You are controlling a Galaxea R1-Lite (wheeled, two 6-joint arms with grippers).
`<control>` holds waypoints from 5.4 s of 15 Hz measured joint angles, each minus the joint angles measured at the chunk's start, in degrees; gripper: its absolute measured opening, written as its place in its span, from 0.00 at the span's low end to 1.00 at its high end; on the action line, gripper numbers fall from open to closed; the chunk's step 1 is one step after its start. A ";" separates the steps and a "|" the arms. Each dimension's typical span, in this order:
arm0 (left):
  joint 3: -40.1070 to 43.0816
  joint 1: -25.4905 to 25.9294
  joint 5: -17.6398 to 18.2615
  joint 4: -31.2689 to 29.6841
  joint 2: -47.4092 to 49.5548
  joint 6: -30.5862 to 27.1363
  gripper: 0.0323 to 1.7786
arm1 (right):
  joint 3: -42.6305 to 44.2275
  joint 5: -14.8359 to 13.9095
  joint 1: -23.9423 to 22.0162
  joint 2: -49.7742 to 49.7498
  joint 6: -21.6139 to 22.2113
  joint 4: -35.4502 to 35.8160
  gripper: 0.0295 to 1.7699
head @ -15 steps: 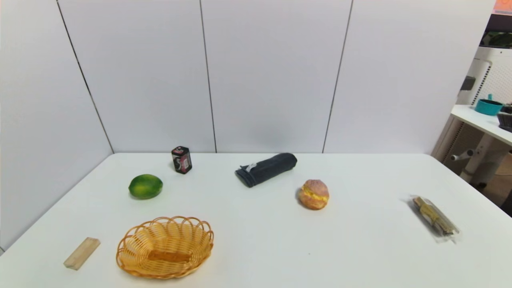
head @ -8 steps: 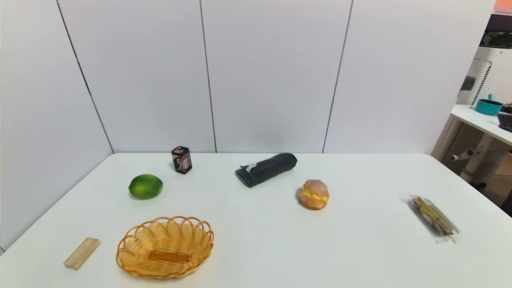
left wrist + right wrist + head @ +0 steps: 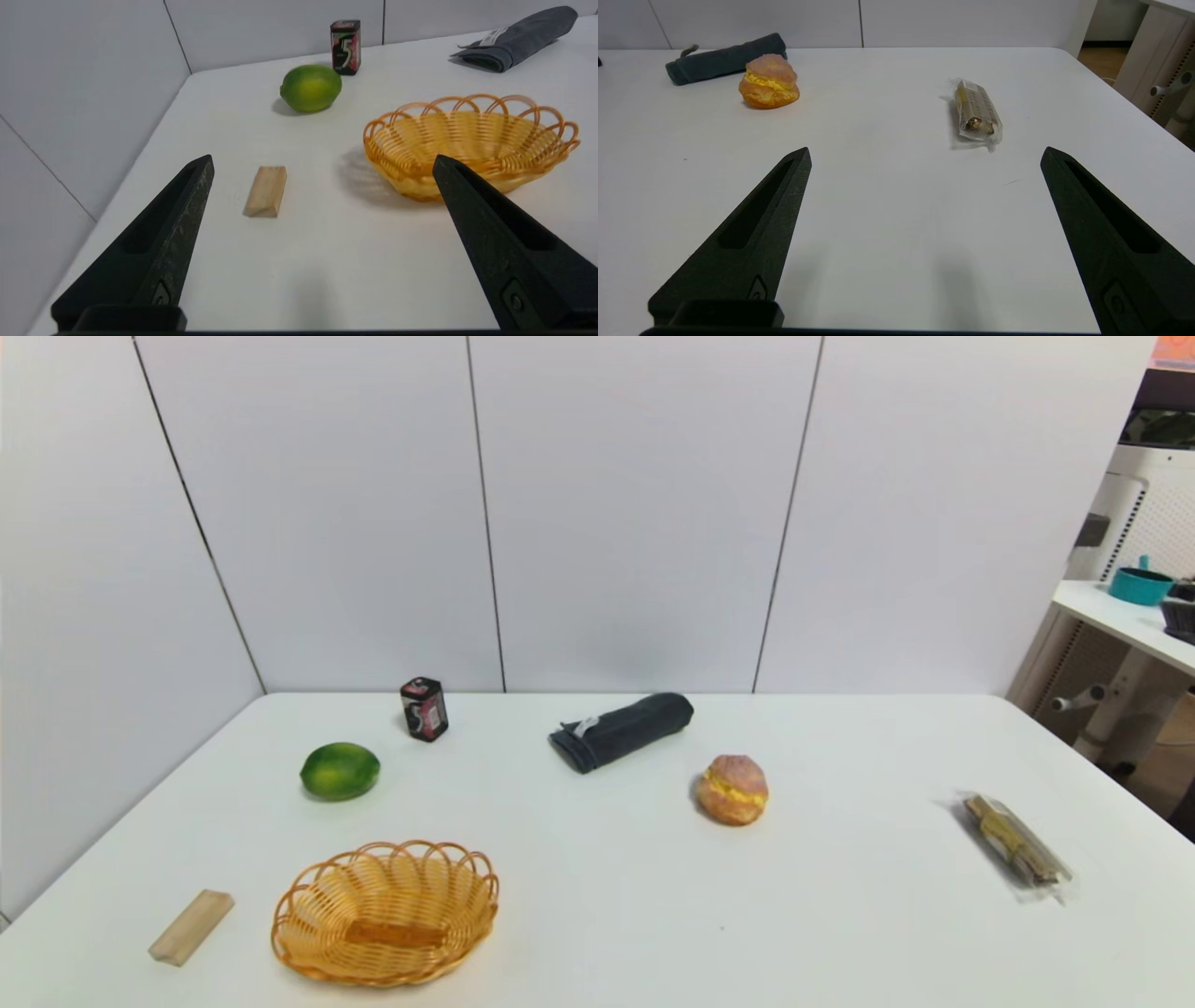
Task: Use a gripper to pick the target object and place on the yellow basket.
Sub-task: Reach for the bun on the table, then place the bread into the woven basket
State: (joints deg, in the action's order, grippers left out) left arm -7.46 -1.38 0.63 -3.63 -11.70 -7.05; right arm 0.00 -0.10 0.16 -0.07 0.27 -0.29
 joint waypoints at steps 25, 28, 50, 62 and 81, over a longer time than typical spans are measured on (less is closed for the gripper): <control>-85.00 -37.25 24.38 0.96 -95.11 -16.54 0.95 | 0.00 0.00 -0.02 0.00 0.00 0.02 0.96; -90.05 -39.02 24.38 0.91 -101.77 -15.21 0.95 | 0.00 0.00 -0.02 0.00 0.00 0.02 0.96; -98.30 -41.58 24.03 -10.50 -129.04 -2.60 0.95 | 0.00 0.02 0.00 0.00 0.00 0.02 0.96; -98.66 -40.74 23.89 -13.81 -134.16 -0.17 0.95 | 0.00 0.02 0.00 0.00 0.00 0.02 0.96; -95.71 -40.46 16.84 -11.87 -122.55 -0.67 0.46 | 0.00 0.00 0.00 0.00 0.02 0.00 0.96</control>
State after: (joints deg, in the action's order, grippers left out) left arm -103.17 -41.84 17.47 -15.51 -134.25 -7.72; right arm 0.00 -0.10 0.16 -0.07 0.29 -0.29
